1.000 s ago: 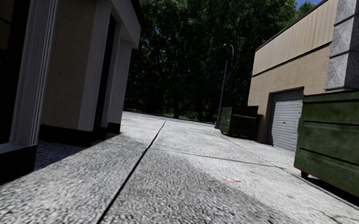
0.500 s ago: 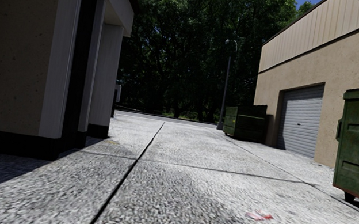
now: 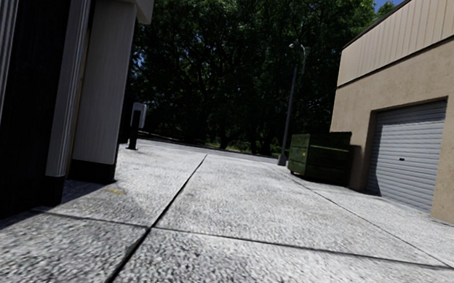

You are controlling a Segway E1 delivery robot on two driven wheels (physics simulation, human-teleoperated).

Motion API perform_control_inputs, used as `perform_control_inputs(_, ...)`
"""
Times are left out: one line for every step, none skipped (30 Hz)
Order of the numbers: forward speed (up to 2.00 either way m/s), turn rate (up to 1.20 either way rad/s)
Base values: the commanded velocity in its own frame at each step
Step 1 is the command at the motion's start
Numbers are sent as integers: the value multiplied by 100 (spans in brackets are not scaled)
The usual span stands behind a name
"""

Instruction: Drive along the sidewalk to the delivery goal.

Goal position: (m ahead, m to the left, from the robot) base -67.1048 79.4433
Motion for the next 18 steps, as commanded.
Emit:
perform_control_inputs(200, 0)
perform_control_inputs(200, 0)
perform_control_inputs(200, 0)
perform_control_inputs(200, 0)
perform_control_inputs(200, 0)
perform_control_inputs(200, 0)
perform_control_inputs(200, 0)
perform_control_inputs(200, 0)
perform_control_inputs(200, 0)
perform_control_inputs(200, 0)
perform_control_inputs(200, 0)
perform_control_inputs(200, 0)
perform_control_inputs(200, 0)
perform_control_inputs(200, 0)
perform_control_inputs(200, 0)
perform_control_inputs(200, 0)
perform_control_inputs(200, 0)
perform_control_inputs(200, 0)
